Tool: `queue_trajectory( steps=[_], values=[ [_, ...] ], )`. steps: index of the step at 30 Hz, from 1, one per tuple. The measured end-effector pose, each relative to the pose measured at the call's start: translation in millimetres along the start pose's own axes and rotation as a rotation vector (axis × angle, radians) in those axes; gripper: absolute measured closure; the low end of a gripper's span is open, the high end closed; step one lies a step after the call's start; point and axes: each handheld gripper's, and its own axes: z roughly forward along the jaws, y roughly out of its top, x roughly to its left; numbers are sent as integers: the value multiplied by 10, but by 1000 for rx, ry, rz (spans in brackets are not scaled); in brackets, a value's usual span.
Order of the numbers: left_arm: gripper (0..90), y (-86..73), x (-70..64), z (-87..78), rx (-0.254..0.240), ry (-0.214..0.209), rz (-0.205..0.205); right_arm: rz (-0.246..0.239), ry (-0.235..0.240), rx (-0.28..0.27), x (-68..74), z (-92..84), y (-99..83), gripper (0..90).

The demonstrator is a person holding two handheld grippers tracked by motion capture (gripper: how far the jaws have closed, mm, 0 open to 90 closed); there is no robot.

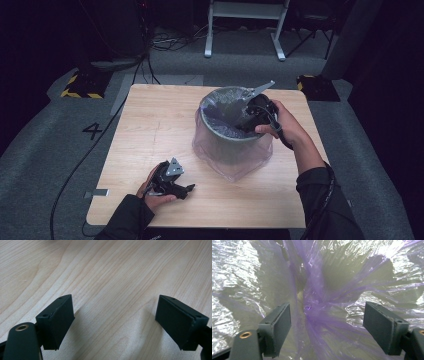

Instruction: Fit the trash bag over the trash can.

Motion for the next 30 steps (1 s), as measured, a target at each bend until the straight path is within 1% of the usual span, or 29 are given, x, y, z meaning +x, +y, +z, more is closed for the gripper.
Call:
queue_trajectory(
  steps=[6,8,9,11,16,19,25,30],
  values=[
    [147,0,0,0,0,0,0,16,-16,-39,-2,-50,5,222],
    [147,0,1,0,0,0,0,7,-17,-62,9,-72,4,217],
    [147,0,1,0,0,0,0,7,-17,-62,9,-72,4,217],
    [147,0,0,0,0,0,0,2,-18,-81,13,-83,-2,214],
    [147,0,1,0,0,0,1,6,-28,-99,16,-80,-24,210],
    [147,0,1,0,0,0,0,6,-43,-120,30,-94,-33,206],
    [147,0,1,0,0,0,0,1,-39,-157,52,-124,-45,204],
    [147,0,1,0,0,0,0,4,-48,-194,64,-146,-64,204]
  ],
)
